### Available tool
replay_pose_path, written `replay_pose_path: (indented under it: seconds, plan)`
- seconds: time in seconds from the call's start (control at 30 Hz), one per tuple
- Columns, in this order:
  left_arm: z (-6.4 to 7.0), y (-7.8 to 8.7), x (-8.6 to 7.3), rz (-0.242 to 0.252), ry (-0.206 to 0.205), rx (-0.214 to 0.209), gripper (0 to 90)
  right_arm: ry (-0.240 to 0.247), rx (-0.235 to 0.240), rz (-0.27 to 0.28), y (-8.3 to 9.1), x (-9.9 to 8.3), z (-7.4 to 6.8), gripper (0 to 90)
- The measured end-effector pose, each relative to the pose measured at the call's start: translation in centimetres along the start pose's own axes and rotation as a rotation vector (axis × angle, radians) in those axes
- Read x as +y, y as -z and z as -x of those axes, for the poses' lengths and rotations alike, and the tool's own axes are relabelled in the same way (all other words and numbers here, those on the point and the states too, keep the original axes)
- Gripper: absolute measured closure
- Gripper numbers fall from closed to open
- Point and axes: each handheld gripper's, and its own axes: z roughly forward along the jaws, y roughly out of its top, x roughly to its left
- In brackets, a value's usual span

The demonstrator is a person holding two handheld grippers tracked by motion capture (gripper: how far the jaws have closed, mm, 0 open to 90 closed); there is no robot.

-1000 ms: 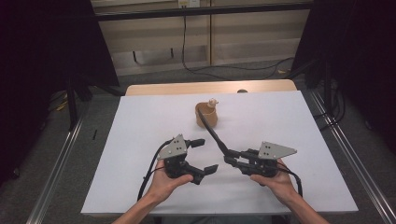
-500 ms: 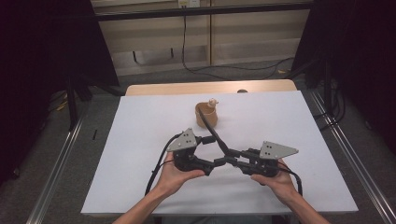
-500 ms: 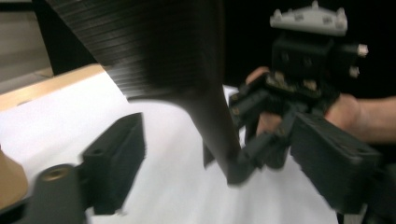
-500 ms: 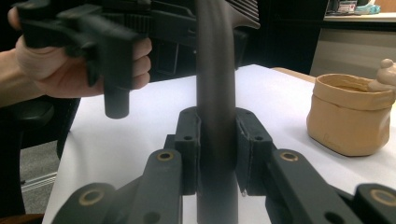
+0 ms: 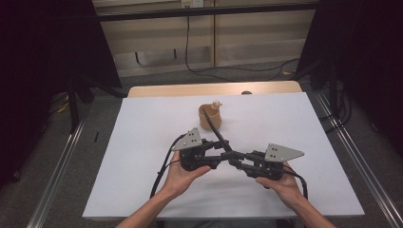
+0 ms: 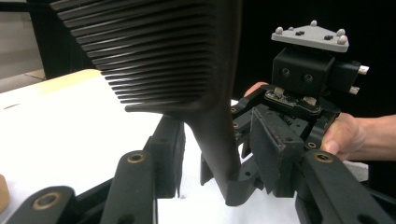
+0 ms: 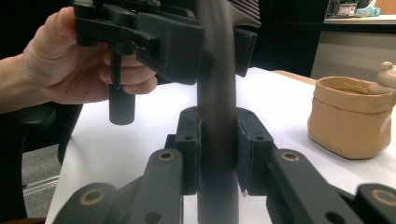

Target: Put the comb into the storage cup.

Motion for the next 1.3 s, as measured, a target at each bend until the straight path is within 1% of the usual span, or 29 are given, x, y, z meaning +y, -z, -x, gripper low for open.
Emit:
replay_pose_path:
  seconds: [0.03,0.07,0.1,0.13,0.2,0.37,0.43,0.63,0.67,0.73,0.77,0.83,0.97,1.03,1.07,1.1,1.2,1.27,1.3]
  plan:
    - [-0.09,0.01,-0.01,0.003,0.005,-0.002,58.4,0.0,0.0,0.001,0.0,-0.01,0.01,72.7]
    - [-0.19,0.04,-0.01,0.001,0.0,-0.005,60.7,0.001,0.001,0.0,0.0,-0.01,0.01,72.7]
    - [-0.23,0.05,-0.01,0.003,0.005,0.002,62.5,0.001,0.002,0.001,0.0,0.0,0.0,72.7]
    - [-0.32,0.05,-0.03,0.007,0.013,-0.009,63.1,0.001,0.002,0.001,0.0,0.0,0.01,72.7]
    - [-0.31,0.0,-0.06,0.005,0.017,-0.015,64.5,0.003,-0.001,0.0,-0.02,0.0,-0.01,72.7]
    - [-0.31,-0.16,-0.15,0.009,0.033,-0.019,66.8,0.004,0.002,0.0,-0.05,-0.03,-0.03,72.7]
    - [-0.35,-0.2,-0.17,0.014,0.038,-0.033,68.4,0.006,0.001,0.0,-0.04,-0.02,-0.03,72.7]
    - [-0.38,-0.39,-0.31,0.011,0.055,-0.045,72.0,0.011,0.001,-0.004,-0.13,-0.11,0.09,72.4]
    - [-0.29,-0.38,-0.32,0.012,0.044,-0.032,72.1,0.016,-0.002,-0.008,-0.14,-0.12,0.09,72.4]
    - [-0.17,-0.56,-0.41,0.026,0.053,-0.03,72.4,0.017,-0.012,-0.005,-0.12,-0.11,0.13,72.1]
    - [-0.22,-0.53,-0.34,0.014,0.049,-0.028,72.6,0.021,-0.01,-0.008,-0.12,-0.1,0.18,72.1]
    - [-0.27,-0.54,-0.33,0.014,0.055,-0.033,72.7,0.021,-0.013,-0.008,-0.11,-0.13,0.19,72.1]
    - [-0.15,-0.53,-0.32,0.011,0.042,-0.036,72.8,0.024,-0.011,-0.012,-0.13,-0.13,0.15,71.9]
    - [-0.17,-0.55,-0.35,0.003,0.029,-0.041,72.8,0.026,-0.005,-0.02,-0.15,-0.13,0.14,71.5]
    - [-0.2,-0.56,-0.37,0.001,0.035,-0.042,72.8,0.022,-0.007,-0.021,-0.14,-0.17,0.13,71.3]
    - [-0.2,-0.56,-0.37,-0.001,0.029,-0.043,72.9,0.017,-0.006,-0.022,-0.15,-0.2,0.12,71.1]
    - [-0.1,-0.54,-0.31,0.001,0.026,-0.043,72.9,0.015,-0.009,-0.026,-0.26,-0.2,0.02,65.1]
    - [-0.05,-0.48,-0.15,0.001,0.025,-0.04,72.9,0.016,-0.012,-0.034,-0.32,-0.26,-0.02,63.5]
    - [-0.05,-0.4,-0.04,0.004,0.017,-0.034,72.9,0.014,-0.014,-0.037,-0.35,-0.29,-0.03,60.3]
